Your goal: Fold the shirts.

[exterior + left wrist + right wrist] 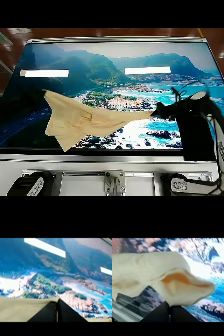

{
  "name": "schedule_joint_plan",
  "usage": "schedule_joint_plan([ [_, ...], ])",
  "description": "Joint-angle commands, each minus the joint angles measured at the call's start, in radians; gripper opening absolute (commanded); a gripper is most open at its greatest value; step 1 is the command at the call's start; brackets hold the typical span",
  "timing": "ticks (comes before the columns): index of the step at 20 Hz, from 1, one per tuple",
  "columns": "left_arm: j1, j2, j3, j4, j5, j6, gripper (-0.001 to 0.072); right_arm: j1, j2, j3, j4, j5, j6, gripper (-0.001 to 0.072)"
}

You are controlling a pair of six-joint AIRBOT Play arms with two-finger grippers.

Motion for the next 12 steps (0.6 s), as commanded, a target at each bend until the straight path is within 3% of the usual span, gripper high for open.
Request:
schedule_joint_plan([
  [1,0.001,0.001,0.311,0.061,-0.018,0.085,0.0035,-0.015,0.193,0.224,0.021,0.138,-0.02,0.0057],
  [5,0.001,0.001,0.78,0.247,-0.03,0.034,0.0034,-0.117,0.447,0.533,-0.022,0.047,0.118,0.0056],
  [7,0.001,0.001,0.917,0.374,-0.098,-0.077,0.0034,-0.155,0.537,0.605,-0.082,0.018,0.198,0.0056],
  [12,0.001,-0.002,0.975,0.583,-0.501,-0.185,0.0035,-0.157,0.638,0.65,-0.179,0.047,0.268,0.0056],
])
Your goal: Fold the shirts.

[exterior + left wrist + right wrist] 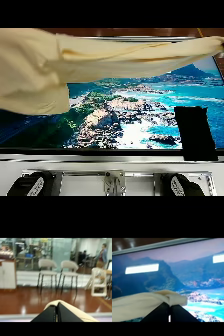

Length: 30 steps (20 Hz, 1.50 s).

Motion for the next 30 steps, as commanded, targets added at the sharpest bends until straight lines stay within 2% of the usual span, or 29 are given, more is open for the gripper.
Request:
schedule_joint_plan([
  [1,0.001,-0.007,0.042,0.188,-0.319,-0.088,0.0035,-0.011,0.063,0.042,-0.106,0.05,0.081,0.0056],
  [4,0.0,-0.016,-0.041,0.253,-0.491,-0.118,0.0035,-0.011,0.042,0.042,-0.167,0.201,0.087,0.0056],
  [9,0.0,-0.011,-0.066,0.232,-0.489,-0.132,0.0035,-0.011,0.044,0.042,-0.178,0.282,0.086,0.0056],
  [11,0.0,0.014,-0.065,0.178,-0.406,-0.132,0.0035,-0.011,0.057,0.042,-0.136,0.254,0.05,0.0056],
  [15,0.0,0.086,0.001,0.105,-0.097,-0.14,0.0035,-0.011,0.114,0.109,-0.146,0.113,0.04,0.0056],
  [17,0.0,0.109,0.056,0.097,-0.034,-0.166,0.0035,-0.011,0.134,0.183,-0.178,0.073,0.05,0.0056],
  [21,0.0,0.165,0.118,0.1,-0.051,-0.166,0.0035,-0.011,0.175,0.312,-0.277,0.068,0.091,0.0056],
  [25,0.0,0.211,0.12,0.1,-0.086,-0.164,0.0035,-0.011,0.232,0.328,-0.316,0.116,0.105,0.0056],
  [30,0.0,0.204,0.101,0.231,-0.343,-0.143,0.0035,-0.011,0.201,0.328,-0.444,0.374,0.078,0.0056],
])
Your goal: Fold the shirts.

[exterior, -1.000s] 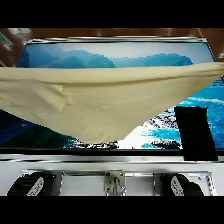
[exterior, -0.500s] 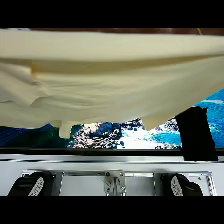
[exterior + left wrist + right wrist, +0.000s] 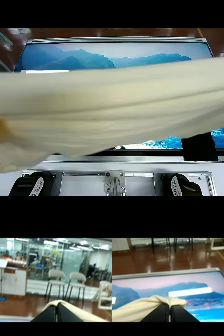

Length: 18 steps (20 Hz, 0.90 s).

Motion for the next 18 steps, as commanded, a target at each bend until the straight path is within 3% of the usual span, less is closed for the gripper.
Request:
schedule_joint_plan([
  [1,0.0,0.001,-0.042,0.13,-0.178,0.01,0.0035,0.0,-0.041,0.005,-0.105,0.217,-0.025,0.0056],
  [3,0.0,0.0,-0.135,0.168,-0.201,0.013,0.0035,0.001,-0.113,-0.005,-0.095,0.314,-0.022,0.0056],
  [6,0.0,-0.023,-0.355,0.168,-0.192,0.021,0.0035,0.001,-0.205,-0.109,-0.039,0.312,-0.019,0.0056],
  [9,0.0,-0.105,-0.576,0.167,-0.084,0.013,0.0035,0.001,-0.323,-0.285,-0.037,0.238,-0.013,0.0056],
  [13,0.0,-0.356,-0.687,0.164,0.167,-0.049,0.0036,0.078,-0.586,-0.36,-0.023,-0.07,0.012,0.0056],
  [15,0.0,-0.515,-0.671,0.156,0.286,-0.059,0.0036,0.172,-0.719,-0.358,-0.032,-0.283,0.026,0.0056],
  [18,0.0,-0.723,-0.619,0.154,0.409,-0.118,0.0036,0.262,-0.883,-0.358,-0.039,-0.647,0.136,0.0056],
])
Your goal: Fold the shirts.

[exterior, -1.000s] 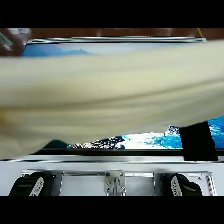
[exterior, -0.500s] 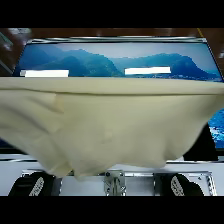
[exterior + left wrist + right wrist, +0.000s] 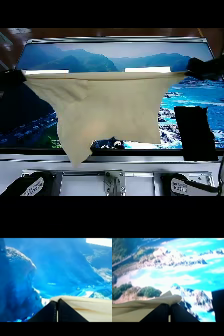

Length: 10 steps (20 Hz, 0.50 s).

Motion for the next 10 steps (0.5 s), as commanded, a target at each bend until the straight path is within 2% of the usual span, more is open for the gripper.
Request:
schedule_joint_plan([
  [1,0.001,-0.232,0.029,-0.023,0.195,-0.05,0.0036,0.097,-0.202,-0.011,0.003,-0.452,0.131,0.0056],
  [3,0.001,-0.315,0.037,-0.051,0.265,-0.05,0.0036,0.121,-0.283,-0.011,0.006,-0.543,0.171,0.0056],
  [5,0.001,-0.386,0.037,-0.116,0.264,-0.05,0.0036,0.142,-0.359,-0.011,0.006,-0.527,0.171,0.0057],
  [9,0.001,-0.488,0.037,-0.272,0.094,-0.05,0.0037,0.17,-0.443,-0.011,0.023,-0.378,0.171,0.0057],
  [10,0.003,-0.499,0.037,-0.291,0.028,-0.049,0.0081,0.17,-0.443,-0.011,0.032,-0.351,0.17,0.0089],
])
